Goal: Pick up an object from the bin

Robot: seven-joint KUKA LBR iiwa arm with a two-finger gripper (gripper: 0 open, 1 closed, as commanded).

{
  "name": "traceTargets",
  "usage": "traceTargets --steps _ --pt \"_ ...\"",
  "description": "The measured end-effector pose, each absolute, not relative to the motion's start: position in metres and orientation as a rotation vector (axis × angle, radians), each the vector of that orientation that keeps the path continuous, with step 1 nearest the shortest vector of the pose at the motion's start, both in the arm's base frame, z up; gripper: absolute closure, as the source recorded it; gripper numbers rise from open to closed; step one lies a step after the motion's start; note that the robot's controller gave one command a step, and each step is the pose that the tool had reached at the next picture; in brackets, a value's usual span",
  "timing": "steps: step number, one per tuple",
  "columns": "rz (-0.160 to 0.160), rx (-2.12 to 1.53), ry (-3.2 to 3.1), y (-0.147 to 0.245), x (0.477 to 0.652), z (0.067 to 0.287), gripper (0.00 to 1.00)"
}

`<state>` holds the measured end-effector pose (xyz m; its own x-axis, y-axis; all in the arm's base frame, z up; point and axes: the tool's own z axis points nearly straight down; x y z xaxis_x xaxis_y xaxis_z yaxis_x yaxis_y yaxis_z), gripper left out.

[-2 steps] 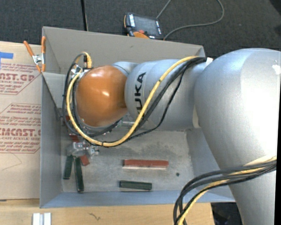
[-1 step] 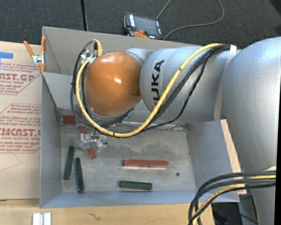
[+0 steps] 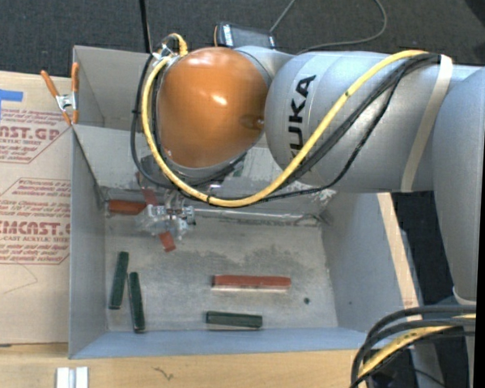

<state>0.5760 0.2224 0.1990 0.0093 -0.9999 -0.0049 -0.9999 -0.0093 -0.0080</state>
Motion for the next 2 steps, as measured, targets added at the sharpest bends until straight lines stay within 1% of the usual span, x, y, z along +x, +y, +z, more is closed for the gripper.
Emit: traceTargets --steps 1,2 --pt "0.003 -2.303 2.134 0.236 0.563 0.196 1.0" --pt "-0.002 -2.833 1.347 0.2 0.588 0.283 1.0"
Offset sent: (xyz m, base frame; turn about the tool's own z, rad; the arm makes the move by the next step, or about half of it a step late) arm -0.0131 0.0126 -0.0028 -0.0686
